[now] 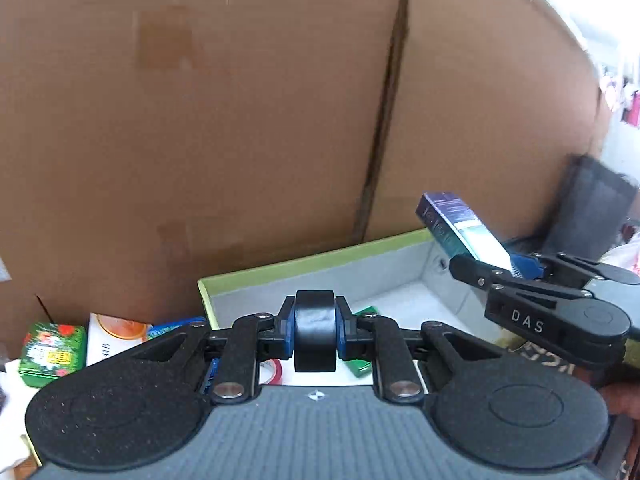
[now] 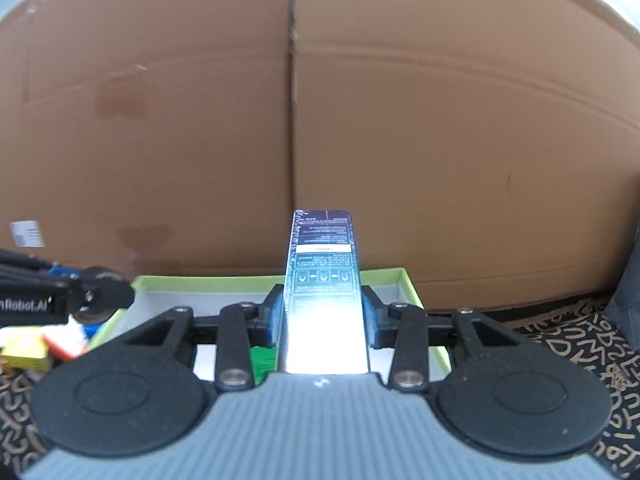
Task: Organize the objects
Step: 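Carry both items over the lime-green box and open both tools, then move both tools back toward the pile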
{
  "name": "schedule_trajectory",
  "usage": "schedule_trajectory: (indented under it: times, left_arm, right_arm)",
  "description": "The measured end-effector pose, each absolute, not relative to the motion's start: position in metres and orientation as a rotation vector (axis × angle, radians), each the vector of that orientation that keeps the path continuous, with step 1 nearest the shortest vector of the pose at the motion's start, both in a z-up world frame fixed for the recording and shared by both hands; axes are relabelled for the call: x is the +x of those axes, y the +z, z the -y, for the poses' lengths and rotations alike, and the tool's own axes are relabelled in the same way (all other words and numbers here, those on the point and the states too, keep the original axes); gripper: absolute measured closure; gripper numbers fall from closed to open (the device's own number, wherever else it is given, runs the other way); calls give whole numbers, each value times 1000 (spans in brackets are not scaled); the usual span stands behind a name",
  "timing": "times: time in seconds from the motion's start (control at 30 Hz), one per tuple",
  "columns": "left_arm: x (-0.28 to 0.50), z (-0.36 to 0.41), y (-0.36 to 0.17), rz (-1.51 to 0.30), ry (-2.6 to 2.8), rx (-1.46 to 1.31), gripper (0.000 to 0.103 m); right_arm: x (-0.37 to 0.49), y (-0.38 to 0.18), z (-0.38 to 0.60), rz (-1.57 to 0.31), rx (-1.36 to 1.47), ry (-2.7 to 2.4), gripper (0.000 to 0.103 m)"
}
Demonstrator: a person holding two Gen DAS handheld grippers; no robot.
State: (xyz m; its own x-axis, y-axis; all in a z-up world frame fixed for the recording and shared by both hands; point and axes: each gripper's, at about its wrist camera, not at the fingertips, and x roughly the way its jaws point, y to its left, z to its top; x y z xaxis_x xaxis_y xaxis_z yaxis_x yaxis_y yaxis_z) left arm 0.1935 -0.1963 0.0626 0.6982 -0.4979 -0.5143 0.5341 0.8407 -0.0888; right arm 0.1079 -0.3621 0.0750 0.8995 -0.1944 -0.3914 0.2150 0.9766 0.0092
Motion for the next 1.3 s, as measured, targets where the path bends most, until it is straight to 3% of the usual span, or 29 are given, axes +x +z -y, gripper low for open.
schedule_trajectory:
  times: [0.27,0.3,0.33,0.37,0.4,0.53,0.7,0.97,1.13,1.3]
  left_arm:
    - [219,213,34,-594,-560,86,83]
    - [221,211,32,-595,-566,67,70]
    - [222,209,30,-605,-585,42,55]
    - [220,205,29,-619,-598,19,22]
    - [218,199,27,-615,-592,-3,11]
    - [205,194,28,-533,-578,13,10]
    - [198,190,36,-510,-571,22,10]
    - [141,141,48,-462,-533,-36,9]
    - [90,104,28,-461,-420,-24,9]
    - [64,70,0,-569,-353,-59,9]
  right_arm:
    - [128,46,373,-445,26,-223,65]
    - [131,43,376,-453,19,-230,64]
    - [133,39,377,-475,4,-233,49]
    - [135,36,378,-497,-9,-236,35]
    - [133,34,379,-499,-20,-246,15]
    - [111,36,377,-446,-68,-272,4]
    - [92,54,369,-386,-52,-303,0]
    - [45,75,334,-327,1,-205,0]
    - [9,55,303,-357,68,-133,0]
    - [-9,25,268,-446,98,-74,0]
